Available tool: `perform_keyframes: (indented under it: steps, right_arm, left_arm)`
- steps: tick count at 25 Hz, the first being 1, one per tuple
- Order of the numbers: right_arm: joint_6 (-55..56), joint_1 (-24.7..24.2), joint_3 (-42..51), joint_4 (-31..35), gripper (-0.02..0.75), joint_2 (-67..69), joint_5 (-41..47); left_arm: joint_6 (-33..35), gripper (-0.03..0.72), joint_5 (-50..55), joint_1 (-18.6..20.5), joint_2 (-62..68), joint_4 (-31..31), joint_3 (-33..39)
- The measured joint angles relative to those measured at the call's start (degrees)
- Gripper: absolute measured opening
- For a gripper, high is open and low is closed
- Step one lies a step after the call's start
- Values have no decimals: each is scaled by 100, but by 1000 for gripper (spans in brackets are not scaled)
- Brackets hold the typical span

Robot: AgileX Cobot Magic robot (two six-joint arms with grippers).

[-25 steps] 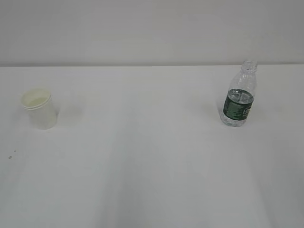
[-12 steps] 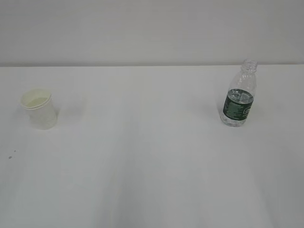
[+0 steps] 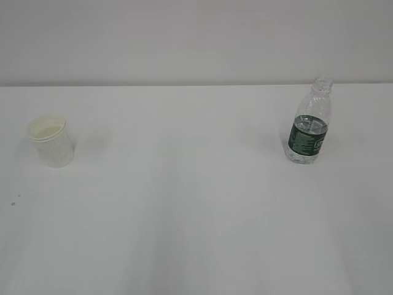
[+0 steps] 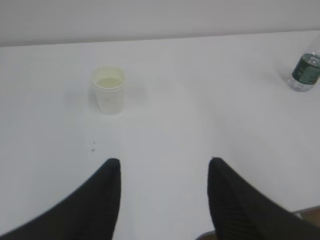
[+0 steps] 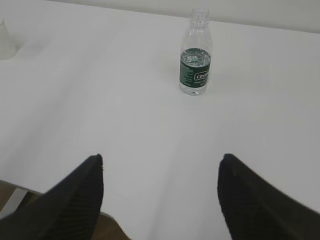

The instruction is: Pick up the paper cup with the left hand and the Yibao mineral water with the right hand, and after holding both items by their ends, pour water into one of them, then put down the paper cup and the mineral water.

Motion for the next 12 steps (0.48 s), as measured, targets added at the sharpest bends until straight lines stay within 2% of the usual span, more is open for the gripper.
perform_keyframes:
  steps: [12]
  right_arm:
    - [0,0,0,-14,538,0,119]
  left_arm:
    - [14,394,528,0,-75,-3,0]
